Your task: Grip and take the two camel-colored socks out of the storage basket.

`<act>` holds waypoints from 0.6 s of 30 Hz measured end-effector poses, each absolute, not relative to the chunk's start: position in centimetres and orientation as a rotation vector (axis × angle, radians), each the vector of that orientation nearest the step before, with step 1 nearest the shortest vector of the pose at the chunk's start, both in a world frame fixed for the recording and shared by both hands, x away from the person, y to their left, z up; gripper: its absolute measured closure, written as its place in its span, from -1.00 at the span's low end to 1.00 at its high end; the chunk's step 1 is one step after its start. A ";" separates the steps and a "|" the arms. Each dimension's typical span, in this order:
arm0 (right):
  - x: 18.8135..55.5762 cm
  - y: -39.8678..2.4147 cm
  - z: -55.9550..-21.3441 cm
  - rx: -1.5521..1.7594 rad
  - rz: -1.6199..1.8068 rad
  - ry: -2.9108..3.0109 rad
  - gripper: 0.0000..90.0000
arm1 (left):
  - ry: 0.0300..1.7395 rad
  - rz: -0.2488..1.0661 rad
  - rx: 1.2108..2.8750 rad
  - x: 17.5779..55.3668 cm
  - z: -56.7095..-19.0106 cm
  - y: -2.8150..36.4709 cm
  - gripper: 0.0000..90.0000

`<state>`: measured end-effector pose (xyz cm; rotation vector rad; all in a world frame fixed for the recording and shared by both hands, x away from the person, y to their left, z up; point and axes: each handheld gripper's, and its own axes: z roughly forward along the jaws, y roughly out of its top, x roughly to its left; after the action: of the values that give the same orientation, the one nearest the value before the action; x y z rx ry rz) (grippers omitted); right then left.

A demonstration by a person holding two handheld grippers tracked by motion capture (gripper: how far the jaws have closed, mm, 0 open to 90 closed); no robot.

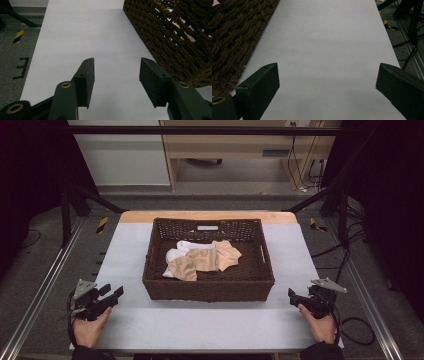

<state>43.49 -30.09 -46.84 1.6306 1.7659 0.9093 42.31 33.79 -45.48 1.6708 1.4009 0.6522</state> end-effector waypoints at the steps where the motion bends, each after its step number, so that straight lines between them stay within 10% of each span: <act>1: 43.5 -30.1 -46.8 1.626 0.914 1.767 -0.88 | 1.402 0.654 1.660 42.3 -45.3 33.8 0.00; 18: 43.1 -29.8 -46.3 1.597 0.939 1.758 -0.90 | 1.360 0.695 1.615 42.4 -42.0 33.0 -0.01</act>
<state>43.07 -29.77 -46.35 1.5973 1.7578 0.9392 42.43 33.01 -41.96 1.6148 1.3597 0.6946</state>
